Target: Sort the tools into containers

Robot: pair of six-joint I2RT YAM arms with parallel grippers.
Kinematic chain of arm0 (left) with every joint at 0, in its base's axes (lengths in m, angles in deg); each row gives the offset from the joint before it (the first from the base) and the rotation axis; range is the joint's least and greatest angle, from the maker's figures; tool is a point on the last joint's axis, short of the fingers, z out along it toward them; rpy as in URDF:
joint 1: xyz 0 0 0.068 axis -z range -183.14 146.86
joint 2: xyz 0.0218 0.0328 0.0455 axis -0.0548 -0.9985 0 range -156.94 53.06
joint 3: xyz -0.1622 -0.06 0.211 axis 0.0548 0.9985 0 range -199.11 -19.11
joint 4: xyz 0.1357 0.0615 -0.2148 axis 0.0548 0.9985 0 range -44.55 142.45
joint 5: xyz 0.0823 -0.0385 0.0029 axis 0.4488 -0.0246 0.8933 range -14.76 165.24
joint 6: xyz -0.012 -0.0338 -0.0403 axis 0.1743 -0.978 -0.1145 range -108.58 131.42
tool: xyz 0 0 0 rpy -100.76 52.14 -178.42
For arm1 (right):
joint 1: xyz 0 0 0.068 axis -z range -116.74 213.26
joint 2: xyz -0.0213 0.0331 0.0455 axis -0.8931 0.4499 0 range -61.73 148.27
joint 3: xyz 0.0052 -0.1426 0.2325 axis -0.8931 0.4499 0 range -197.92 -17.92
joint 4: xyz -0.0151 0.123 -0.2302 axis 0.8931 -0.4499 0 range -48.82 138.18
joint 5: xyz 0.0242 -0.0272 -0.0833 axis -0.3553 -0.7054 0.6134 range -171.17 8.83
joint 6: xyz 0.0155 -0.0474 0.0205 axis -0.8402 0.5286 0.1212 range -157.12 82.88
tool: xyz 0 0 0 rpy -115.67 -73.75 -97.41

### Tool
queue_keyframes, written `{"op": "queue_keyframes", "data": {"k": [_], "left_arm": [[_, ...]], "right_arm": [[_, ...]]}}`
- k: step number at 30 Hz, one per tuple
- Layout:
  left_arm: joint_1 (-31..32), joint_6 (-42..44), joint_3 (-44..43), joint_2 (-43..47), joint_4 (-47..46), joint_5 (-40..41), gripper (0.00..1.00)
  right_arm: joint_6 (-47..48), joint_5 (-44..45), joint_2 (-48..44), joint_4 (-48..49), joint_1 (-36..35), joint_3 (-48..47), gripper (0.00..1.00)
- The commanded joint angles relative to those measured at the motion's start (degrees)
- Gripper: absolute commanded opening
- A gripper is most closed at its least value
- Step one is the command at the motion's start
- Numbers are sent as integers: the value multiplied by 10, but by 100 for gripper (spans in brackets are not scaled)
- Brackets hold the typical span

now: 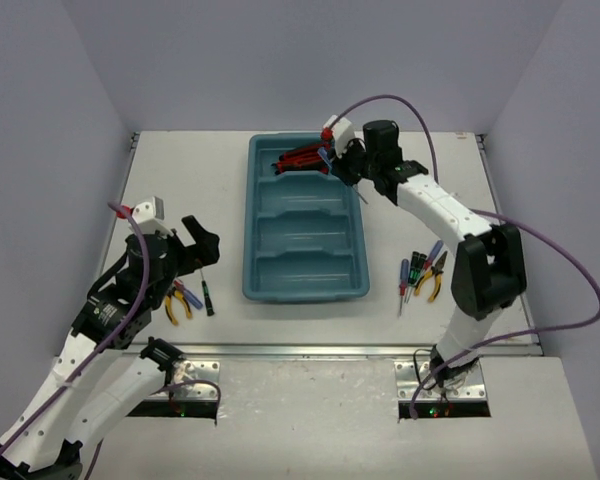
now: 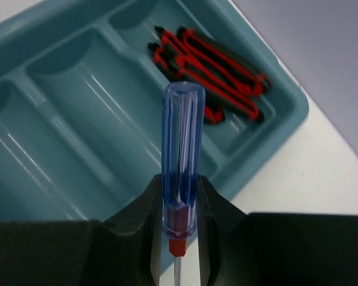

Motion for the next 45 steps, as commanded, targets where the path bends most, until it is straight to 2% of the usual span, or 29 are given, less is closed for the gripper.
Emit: {"op": "queue_keyframes", "data": {"k": [1,7,11,21,25,28,29,32,34,36,38,40,45], "left_arm": [[3,9,4,14,-30,0,100],[2,12,5,15,-33,-5,100],[3,13,5,12,-34,-8,100],[2,16,7,17,-37,-11,100],[3,16,7,18,-38,-12,100],[2,17,6,20,-39,-14,100],[2,18,7,20,-39,-14,100],[2,18,7,21,-39,-15,100],[2,20,7,21,-40,-15,100],[2,21,8,23,-42,-18,100],[2,23,9,23,-44,-21,100],[1,24,8,21,-45,-24,100],[1,22,6,23,-42,-20,100]], "right_arm": [[182,-166,118,-29,-11,-173,5],[302,-152,200,-29,-43,-218,8],[320,-153,239,-51,-52,-241,11],[274,-100,242,-42,-70,-261,55],[241,-61,208,-42,-69,-268,58],[155,30,158,-38,-66,-265,57],[79,78,130,-45,-61,-254,61],[-150,255,50,-91,-36,-187,90],[-238,229,-42,-148,-19,-81,96],[-264,229,-141,-139,-15,16,96],[-328,281,-213,-130,-6,147,96],[-379,311,-259,-141,10,212,93],[-448,295,-282,-156,45,310,82]]}}
